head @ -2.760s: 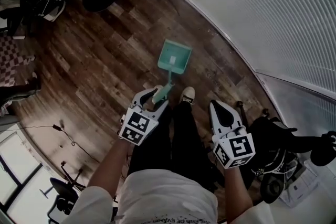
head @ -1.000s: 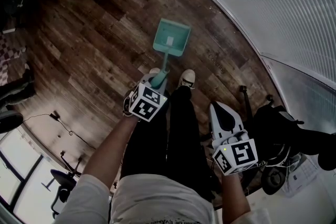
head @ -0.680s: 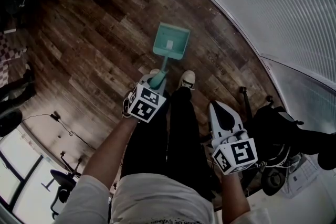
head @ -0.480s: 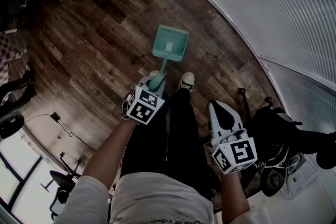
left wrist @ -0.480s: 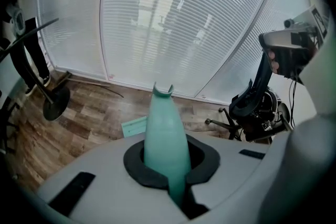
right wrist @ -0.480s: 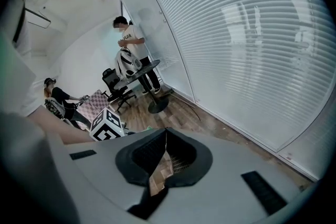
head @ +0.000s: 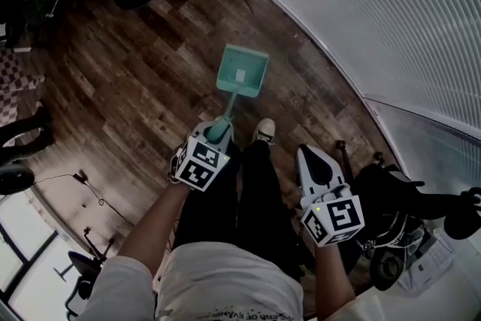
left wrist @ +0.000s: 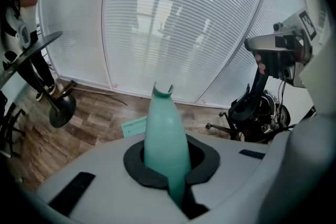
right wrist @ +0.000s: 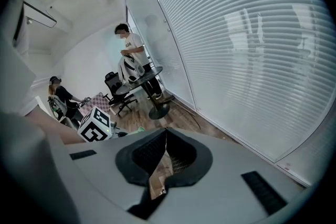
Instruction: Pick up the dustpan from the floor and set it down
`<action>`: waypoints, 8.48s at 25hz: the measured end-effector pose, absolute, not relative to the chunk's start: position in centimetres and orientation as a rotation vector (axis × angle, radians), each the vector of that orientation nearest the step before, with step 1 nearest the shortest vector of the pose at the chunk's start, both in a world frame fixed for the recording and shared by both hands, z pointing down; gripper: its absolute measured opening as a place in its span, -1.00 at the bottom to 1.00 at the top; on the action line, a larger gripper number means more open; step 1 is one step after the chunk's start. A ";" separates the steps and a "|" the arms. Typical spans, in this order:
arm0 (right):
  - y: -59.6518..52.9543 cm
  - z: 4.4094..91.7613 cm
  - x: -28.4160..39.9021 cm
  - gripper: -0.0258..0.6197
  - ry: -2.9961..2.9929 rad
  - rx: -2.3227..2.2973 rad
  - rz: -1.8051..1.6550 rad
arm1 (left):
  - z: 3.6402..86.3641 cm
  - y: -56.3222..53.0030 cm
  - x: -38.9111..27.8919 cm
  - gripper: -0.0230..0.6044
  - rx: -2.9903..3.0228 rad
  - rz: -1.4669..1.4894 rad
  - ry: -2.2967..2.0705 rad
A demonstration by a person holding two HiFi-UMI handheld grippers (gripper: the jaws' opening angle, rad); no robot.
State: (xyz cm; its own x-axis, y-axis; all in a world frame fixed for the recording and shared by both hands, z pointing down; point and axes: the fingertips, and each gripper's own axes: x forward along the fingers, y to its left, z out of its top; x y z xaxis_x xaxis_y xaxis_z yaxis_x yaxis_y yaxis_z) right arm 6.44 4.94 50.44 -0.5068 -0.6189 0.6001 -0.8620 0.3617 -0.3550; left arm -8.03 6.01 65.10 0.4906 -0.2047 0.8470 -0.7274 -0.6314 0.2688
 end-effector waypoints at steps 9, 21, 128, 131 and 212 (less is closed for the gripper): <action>3.3 46.6 8.5 -0.84 -2.271 1.263 0.846 | 56.4 5.4 -8.4 -0.85 2.152 1.083 -0.778; 2.8 41.4 9.2 -0.84 -2.287 1.264 0.777 | 48.0 5.9 -8.1 -0.85 2.204 1.069 -0.775; 2.2 50.2 7.3 -0.84 -2.237 1.231 0.957 | 60.6 2.7 -5.0 -0.85 2.188 1.180 -0.646; 2.0 51.4 7.3 -0.84 -2.235 1.233 0.958 | 62.2 2.5 -4.8 -0.85 2.180 1.171 -0.654; 3.2 56.5 7.1 -0.84 -2.194 1.231 1.109 | 73.6 2.5 -5.0 -0.42 2.019 1.226 -0.644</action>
State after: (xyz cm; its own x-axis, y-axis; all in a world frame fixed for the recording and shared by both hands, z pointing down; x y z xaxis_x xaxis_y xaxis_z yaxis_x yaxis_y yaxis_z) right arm 7.10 3.19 56.45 -0.5383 -0.5333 0.6525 -0.8417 0.3010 -0.4482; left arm -5.05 2.49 73.59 0.4339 -0.0633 0.8987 -0.7037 -0.6468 0.2942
